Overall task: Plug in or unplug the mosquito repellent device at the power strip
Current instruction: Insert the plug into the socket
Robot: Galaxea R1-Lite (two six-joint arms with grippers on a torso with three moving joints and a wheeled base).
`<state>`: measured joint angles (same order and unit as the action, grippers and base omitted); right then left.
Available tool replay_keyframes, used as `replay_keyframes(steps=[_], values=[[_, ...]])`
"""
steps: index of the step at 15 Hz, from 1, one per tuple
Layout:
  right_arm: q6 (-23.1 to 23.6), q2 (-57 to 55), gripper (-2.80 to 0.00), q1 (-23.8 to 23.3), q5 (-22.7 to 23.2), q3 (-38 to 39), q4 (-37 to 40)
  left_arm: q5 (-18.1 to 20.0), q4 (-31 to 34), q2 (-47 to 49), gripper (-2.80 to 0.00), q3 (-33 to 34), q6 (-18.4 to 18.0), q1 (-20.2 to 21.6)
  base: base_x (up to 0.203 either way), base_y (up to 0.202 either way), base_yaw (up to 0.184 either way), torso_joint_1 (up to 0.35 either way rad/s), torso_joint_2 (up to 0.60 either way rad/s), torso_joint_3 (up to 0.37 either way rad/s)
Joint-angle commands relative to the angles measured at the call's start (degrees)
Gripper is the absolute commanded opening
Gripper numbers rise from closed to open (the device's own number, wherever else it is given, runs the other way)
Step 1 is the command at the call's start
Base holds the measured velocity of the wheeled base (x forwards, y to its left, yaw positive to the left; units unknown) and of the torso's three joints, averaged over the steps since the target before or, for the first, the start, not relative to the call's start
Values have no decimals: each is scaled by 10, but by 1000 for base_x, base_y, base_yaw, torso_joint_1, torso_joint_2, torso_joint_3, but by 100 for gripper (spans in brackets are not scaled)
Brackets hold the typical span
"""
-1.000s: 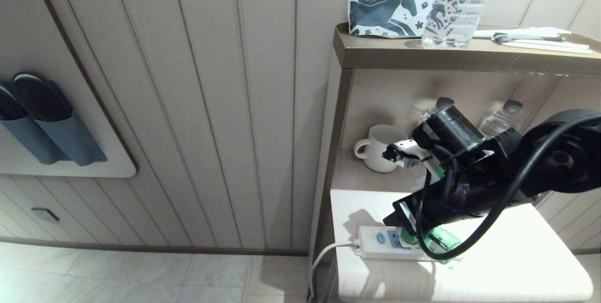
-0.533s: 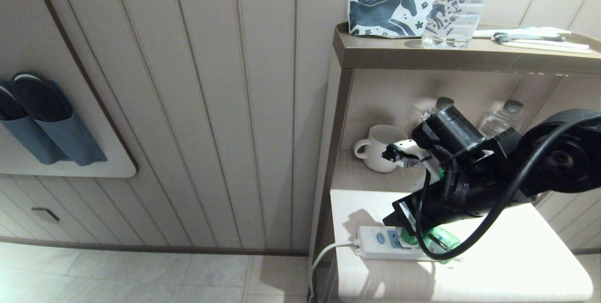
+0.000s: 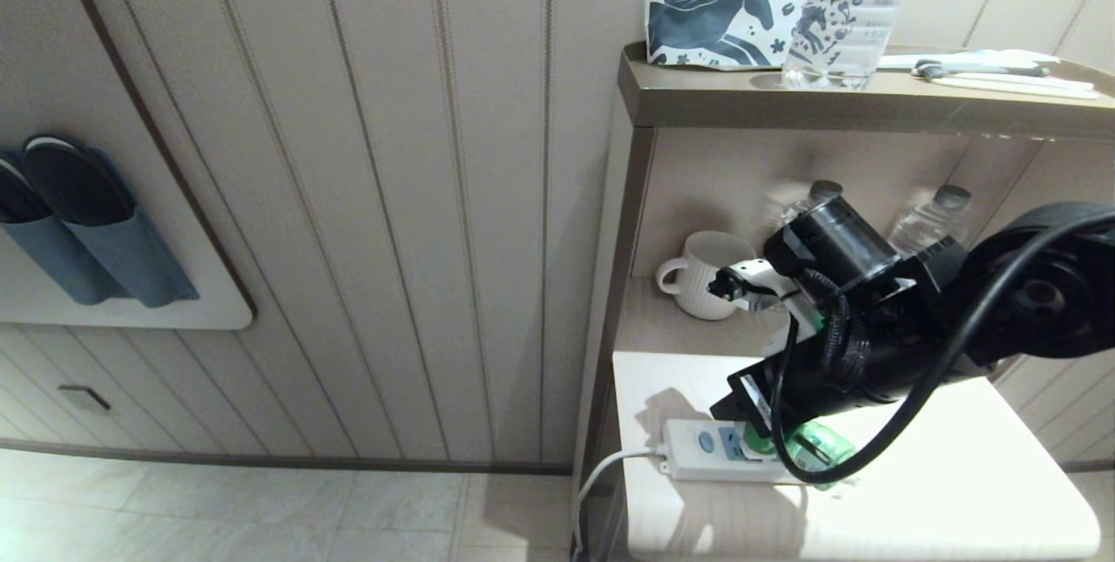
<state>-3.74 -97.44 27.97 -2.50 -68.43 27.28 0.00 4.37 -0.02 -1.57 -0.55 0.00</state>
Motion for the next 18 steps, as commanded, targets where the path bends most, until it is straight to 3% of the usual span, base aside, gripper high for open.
replay_keyframes(steps=[1,18], values=[[0,-3,-280,1,0,-2,1,0,0,0,-280,0,0,0,0,0,0,0,0,0],[1,9,-280,-4,0,-6,1,1,0,0,-280,0,-2,0,0,0,0,0,0,0]])
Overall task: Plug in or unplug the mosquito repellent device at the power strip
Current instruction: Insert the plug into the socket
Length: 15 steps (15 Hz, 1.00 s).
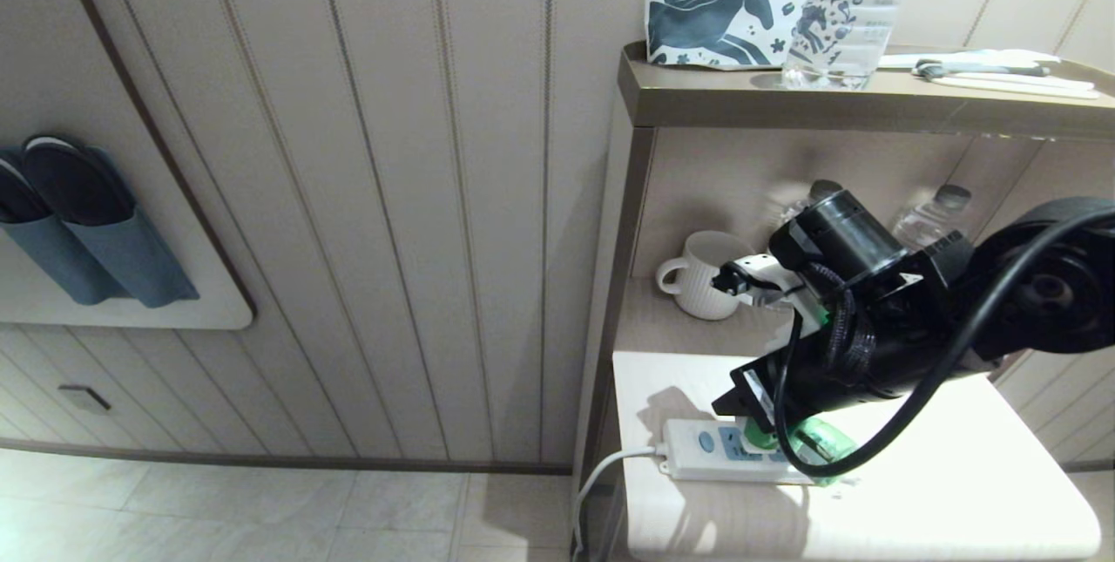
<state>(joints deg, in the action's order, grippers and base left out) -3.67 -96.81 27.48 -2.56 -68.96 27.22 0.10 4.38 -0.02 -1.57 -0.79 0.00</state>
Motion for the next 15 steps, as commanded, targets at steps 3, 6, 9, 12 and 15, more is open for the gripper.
replay_keyframes(steps=[3,6,9,12,15], values=[[0,2,-280,5,0,-3,1,0,0,0,-280,0,0,0,0,0,0,0,0,0],[-1,-4,-280,6,0,-2,0,0,0,0,-280,0,0,0,0,0,0,0,0,0],[-1,-10,-280,6,1,-2,-5,0,0,0,-280,0,0,0,0,0,0,0,0,0],[-1,-17,-280,6,1,-3,-6,0,0,0,-280,0,0,0,0,0,0,0,0,0],[-1,-22,-280,6,1,-5,-6,0,0,0,-280,0,0,0,0,0,0,0,0,0]])
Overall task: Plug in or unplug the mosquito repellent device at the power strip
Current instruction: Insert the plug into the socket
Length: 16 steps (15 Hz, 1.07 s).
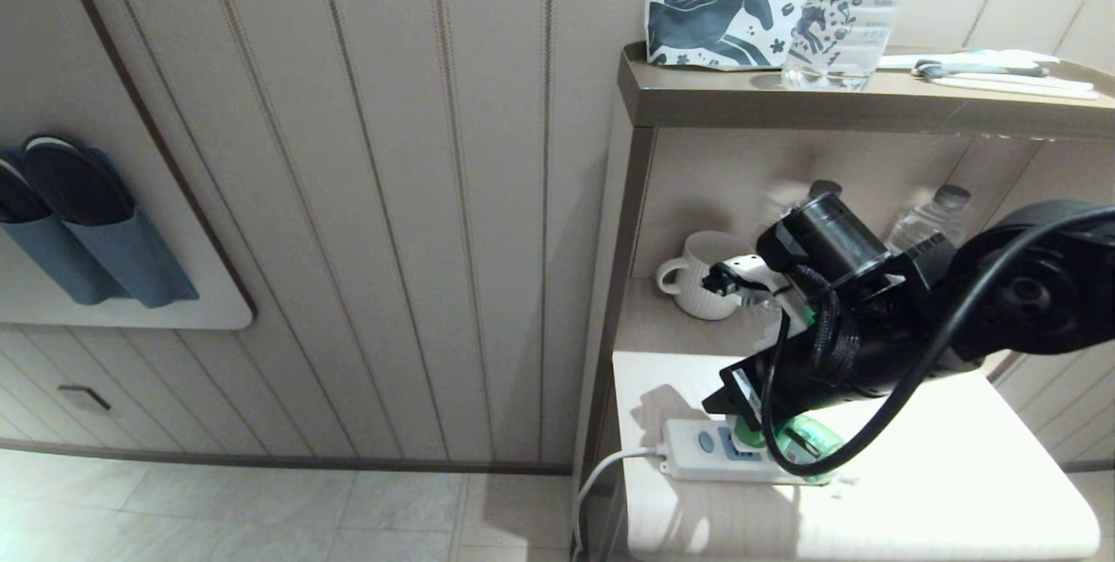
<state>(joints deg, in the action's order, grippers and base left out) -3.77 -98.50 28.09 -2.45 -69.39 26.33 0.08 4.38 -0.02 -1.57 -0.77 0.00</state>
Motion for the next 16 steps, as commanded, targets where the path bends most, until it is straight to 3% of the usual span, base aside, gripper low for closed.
replay_keyframes(steps=[1,13,16], values=[[0,-6,-280,0,0,0,3,0,0,0,-280,0,0,0,0,0,0,0,0,0],[-4,7,-280,13,-8,38,0,0,-1,0,-280,0,0,0,0,0,0,0,0,0],[-5,18,-280,8,-15,71,-43,0,0,0,-280,0,0,0,0,0,0,0,0,0]])
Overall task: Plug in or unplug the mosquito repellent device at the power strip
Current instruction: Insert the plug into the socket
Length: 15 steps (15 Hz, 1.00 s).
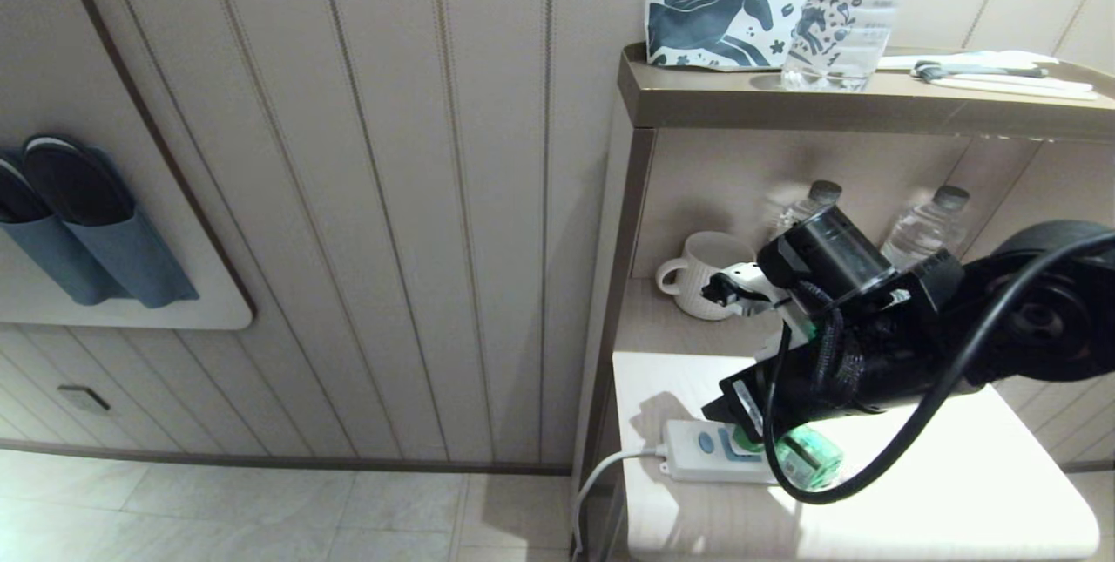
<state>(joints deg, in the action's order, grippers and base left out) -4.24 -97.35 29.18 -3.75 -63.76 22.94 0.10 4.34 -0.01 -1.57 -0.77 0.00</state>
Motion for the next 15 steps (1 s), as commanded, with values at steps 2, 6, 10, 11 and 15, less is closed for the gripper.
replay_keyframes(steps=[2,6,10,11,15], values=[[0,13,-280,-3,-1,29,-17,0,0,0,-280,0,0,0,0,0,0,0,0,0],[-1,26,-280,5,-5,49,-18,0,1,0,-280,0,0,0,0,0,0,0,0,0],[-2,35,-280,12,-11,61,-30,0,0,0,-280,0,0,0,0,0,0,0,0,0],[-2,31,-280,11,-11,59,-31,0,0,0,-280,0,0,0,0,0,0,0,0,0],[-2,22,-280,5,-9,62,-38,0,0,0,-280,0,0,0,0,0,0,0,0,0]])
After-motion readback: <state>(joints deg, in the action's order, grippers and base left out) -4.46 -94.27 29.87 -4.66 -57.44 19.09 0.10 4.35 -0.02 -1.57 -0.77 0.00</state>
